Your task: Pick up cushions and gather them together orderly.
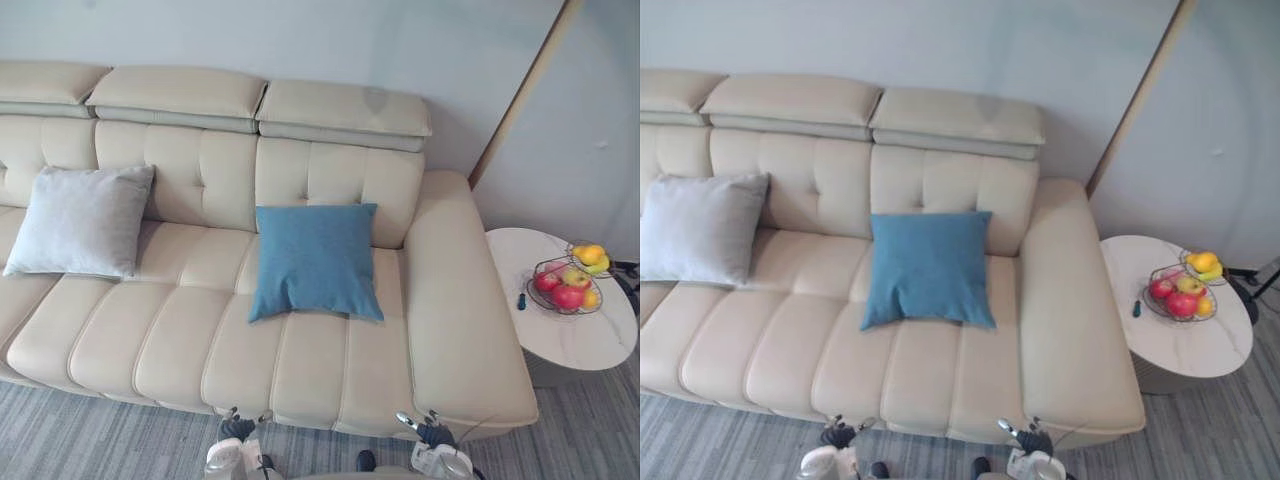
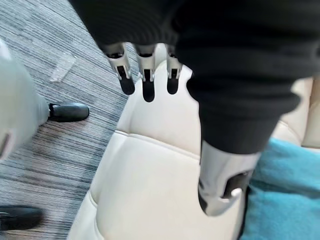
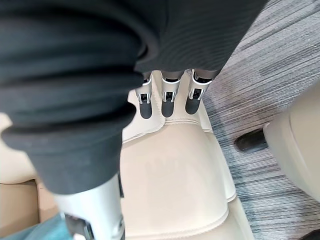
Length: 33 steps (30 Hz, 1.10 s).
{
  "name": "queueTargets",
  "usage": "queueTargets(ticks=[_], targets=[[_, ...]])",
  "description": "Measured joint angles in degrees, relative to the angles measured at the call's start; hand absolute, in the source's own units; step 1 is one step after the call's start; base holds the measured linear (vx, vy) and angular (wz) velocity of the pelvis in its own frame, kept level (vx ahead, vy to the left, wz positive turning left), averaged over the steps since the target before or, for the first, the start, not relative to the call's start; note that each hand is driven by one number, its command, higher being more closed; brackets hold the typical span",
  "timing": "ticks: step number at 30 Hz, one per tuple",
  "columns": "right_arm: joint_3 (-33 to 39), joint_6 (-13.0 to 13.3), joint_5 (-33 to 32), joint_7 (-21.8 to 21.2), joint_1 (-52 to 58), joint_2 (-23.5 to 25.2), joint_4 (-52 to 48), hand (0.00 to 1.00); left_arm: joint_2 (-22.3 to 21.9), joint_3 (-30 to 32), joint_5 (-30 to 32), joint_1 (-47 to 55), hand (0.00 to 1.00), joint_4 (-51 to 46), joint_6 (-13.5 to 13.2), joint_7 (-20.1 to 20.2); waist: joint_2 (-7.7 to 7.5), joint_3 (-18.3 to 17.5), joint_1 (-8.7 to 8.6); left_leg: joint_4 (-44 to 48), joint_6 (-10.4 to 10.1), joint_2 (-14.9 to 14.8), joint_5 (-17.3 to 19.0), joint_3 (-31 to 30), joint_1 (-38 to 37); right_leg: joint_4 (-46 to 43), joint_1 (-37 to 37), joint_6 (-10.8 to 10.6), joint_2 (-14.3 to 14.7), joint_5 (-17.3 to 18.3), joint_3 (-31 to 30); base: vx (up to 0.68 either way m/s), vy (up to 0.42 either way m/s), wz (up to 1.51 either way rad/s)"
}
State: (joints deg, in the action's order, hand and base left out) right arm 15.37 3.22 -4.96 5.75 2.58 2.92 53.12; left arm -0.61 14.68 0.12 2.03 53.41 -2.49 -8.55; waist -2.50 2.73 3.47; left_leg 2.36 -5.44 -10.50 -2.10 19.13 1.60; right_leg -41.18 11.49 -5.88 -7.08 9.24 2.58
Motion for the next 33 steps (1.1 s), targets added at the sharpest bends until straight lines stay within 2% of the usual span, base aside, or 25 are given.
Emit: queueTargets(ticks=[1,2,3,4,5,6,8,9,10,11,12,13,15,16,17,18,20,22,25,27,30,33], targets=[[0.1,0.0,0.4,0.0,-0.4,-0.1,0.8,0.0,0.3,0.3,0.1,0.1,0.0,-0.7,0.1,0.0,-1.75,-0.3,0.14,3.9,0.2,0.7,0.2,-1.0,2.6,0.1,-1.7,-2.0,-2.1,-0.3,-0.4,-0.06,-0.202,0.24],[0.1,-0.3,0.5,0.0,-1.3,-0.7,1.1,0.0,-0.4,1.6,0.3,-0.2,0.0,-0.9,0.4,0.0,-0.86,-0.3,0.9,5.4,0.3,-0.3,0.1,-1.1,4.0,3.0,-2.5,-2.5,-0.6,0.2,0.5,-0.11,-0.21,0.09],[0.2,-0.3,0.5,0.0,-1.8,-1.2,1.3,0.0,-1.7,1.9,0.4,0.3,0.0,-0.9,0.6,-0.1,1.29,-0.2,1.87,5.8,0.8,-1.8,-0.2,-1.0,4.5,8.1,-4.8,-2.1,1.0,0.7,0.8,-0.11,-0.136,-0.24],[0.4,-0.3,0.5,0.4,-2.1,-1.7,1.6,0.0,-2.6,1.4,0.4,0.5,0.0,-1.1,0.5,-0.1,2.46,0.5,2.62,6.1,0.7,-2.6,-1.0,-0.9,4.8,13.8,-7.8,0.3,2.2,2.1,1.4,-0.16,-0.174,-0.14],[0.2,-0.3,0.5,0.7,-2.0,-2.0,1.6,0.0,-2.7,-0.6,0.6,0.2,0.0,-0.9,0.4,-0.1,3.25,0.5,2.77,6.9,0.3,-3.2,-1.3,-1.1,6.7,18.1,-9.0,0.9,2.6,3.4,2.8,-0.16,-0.159,-0.05],[0.2,-0.3,0.5,0.8,-2.1,-2.0,1.7,0.0,-2.7,-0.9,0.6,0.2,0.0,-0.9,0.4,-0.1,3.35,0.5,2.78,6.9,0.0,-3.3,-1.5,-1.1,7.2,19.1,-9.2,1.0,2.7,3.6,3.1,-0.19,-0.15,0.01],[0.0,-0.4,0.4,1.2,-2.8,-1.8,1.8,0.0,-2.8,-2.2,0.7,-0.5,0.0,-0.2,0.5,-0.1,4.52,2.3,2.75,6.7,-1.8,-4.3,-3.1,-2.4,8.6,24.4,-10.9,2.4,3.8,4.4,4.1,-0.27,-0.134,0.02],[-0.4,-0.5,0.4,1.4,-2.8,-1.6,1.9,0.0,-2.9,-2.4,0.7,-0.9,0.0,0.1,0.5,0.0,4.82,3.1,2.57,5.6,-2.0,-4.6,-5.1,-2.7,8.4,24.6,-10.6,3.3,4.1,4.6,5.1,-0.33,-0.11,0.13],[-0.6,-0.6,0.4,1.4,-2.3,-1.6,2.0,0.0,-2.8,-2.4,0.7,-0.8,0.0,0.1,0.5,0.0,4.35,3.3,2.45,4.6,-2.0,-4.4,-6.0,-2.9,8.2,24.6,-10.4,3.6,3.7,4.6,5.4,-0.31,-0.059,0.25],[-0.8,-0.6,0.3,1.5,-1.5,-1.3,2.5,0.0,-2.8,-2.2,0.8,-0.9,0.0,0.1,0.4,0.0,4.1,3.4,2.17,5.3,-1.2,-4.0,-5.2,-3.6,8.3,24.5,-10.3,4.3,3.2,4.4,6.4,-0.23,0.012,0.19],[-0.8,-1.1,0.3,1.8,-1.3,-1.9,3.4,0.0,-2.8,-2.0,0.8,-1.1,0.0,0.0,0.4,-0.1,3.76,3.4,2.03,8.9,-0.8,-3.5,-1.8,-3.9,8.3,24.5,-10.1,4.5,2.5,3.9,6.5,-0.18,0.049,0.1],[-0.8,-1.1,0.4,1.8,-1.4,-2.1,3.6,0.0,-2.8,-1.9,0.8,-1.1,0.0,-0.1,0.4,-0.1,3.52,3.4,2.02,10.5,-0.4,-3.2,-0.4,-3.9,8.3,24.5,-9.9,4.7,1.9,3.8,6.4,-0.17,0.097,-0.06],[-0.8,-1.3,0.4,1.6,-1.3,-2.3,4.1,0.0,-2.8,-0.3,0.8,-1.1,0.0,-0.1,0.4,0.0,2.6,3.6,1.71,19.1,0.2,-1.9,7.1,-4.3,7.9,26.2,-9.5,3.6,-0.2,1.8,5.6,-0.16,0.183,-0.07],[-0.8,-1.4,0.4,1.6,-1.3,-2.3,4.1,0.0,-2.8,-0.1,0.8,-1.1,0.0,-0.1,0.4,0.0,2.58,3.6,1.61,20.1,0.2,-1.8,8.4,-4.4,7.7,26.6,-9.5,3.1,-0.4,1.4,5.5,-0.12,0.21,-0.13],[-0.8,-1.6,0.4,1.5,-1.3,-2.3,4.1,0.0,-2.9,0.1,0.8,-0.9,0.0,-0.1,0.5,0.0,2.9,3.5,1.55,20.1,-1.0,-1.8,11.8,-5.1,6.4,27.6,-9.5,2.1,-0.3,0.3,4.7,-0.08,0.19,-0.21],[-0.8,-1.8,0.4,1.5,-1.4,-2.3,4.2,0.0,-2.9,0.3,0.7,-0.8,0.0,-0.1,0.5,0.0,2.9,3.5,1.55,19.3,-0.8,-1.2,12.8,-4.8,6.0,27.8,-9.5,2.0,-0.3,0.0,4.0,-0.1,0.228,-0.33],[-0.2,-2.1,0.4,1.0,-0.5,0.3,4.3,0.0,-0.9,1.2,0.6,-0.2,0.0,-0.2,0.6,-0.1,0.05,1.9,1.4,14.2,0.0,1.6,12.1,-2.3,4.4,31.0,-9.5,1.5,-2.3,-2.3,2.9,-0.04,0.215,-0.31],[0.7,-2.4,0.4,0.7,0.2,0.7,4.3,0.0,-0.5,1.2,0.5,0.1,0.0,0.0,0.8,0.0,-1.08,1.1,1.31,10.7,0.3,3.6,11.5,-1.8,2.5,32.8,-10.6,2.0,-2.8,-3.8,3.3,-0.02,0.158,-0.2],[3.0,-2.4,0.4,0.7,0.7,0.5,4.0,0.0,-0.8,1.1,0.6,0.4,0.0,0.8,0.9,0.0,-0.33,0.5,0.37,7.5,0.7,6.0,11.0,-2.5,1.2,35.1,-12.6,2.2,-3.2,-4.7,3.4,0.01,0.089,0.03],[4.2,-2.4,0.5,0.6,0.9,0.5,4.1,0.0,-0.7,1.1,0.8,1.0,0.0,1.4,1.2,0.1,0.17,-0.8,0.04,4.7,0.9,6.7,9.4,-2.7,-0.1,35.9,-12.8,1.3,-3.3,-5.0,3.6,0.14,0.028,0.09],[6.4,-2.4,0.5,0.5,1.1,0.4,4.1,0.0,-0.7,1.1,0.9,0.9,0.0,2.8,1.5,0.3,0.58,-1.6,0.02,0.5,1.5,7.6,6.1,-3.6,-3.0,36.8,-14.4,0.7,-3.0,-4.8,4.5,0.17,-0.03,0.06],[7.3,-2.6,0.5,0.4,1.1,0.1,4.4,0.0,-0.6,1.1,1.0,0.8,0.0,3.5,1.6,0.8,1.06,-1.8,-0.09,-2.0,1.4,7.3,4.9,-4.0,-5.1,37.7,-15.8,0.7,-2.2,-4.8,4.8,0.15,-0.051,0.04]])
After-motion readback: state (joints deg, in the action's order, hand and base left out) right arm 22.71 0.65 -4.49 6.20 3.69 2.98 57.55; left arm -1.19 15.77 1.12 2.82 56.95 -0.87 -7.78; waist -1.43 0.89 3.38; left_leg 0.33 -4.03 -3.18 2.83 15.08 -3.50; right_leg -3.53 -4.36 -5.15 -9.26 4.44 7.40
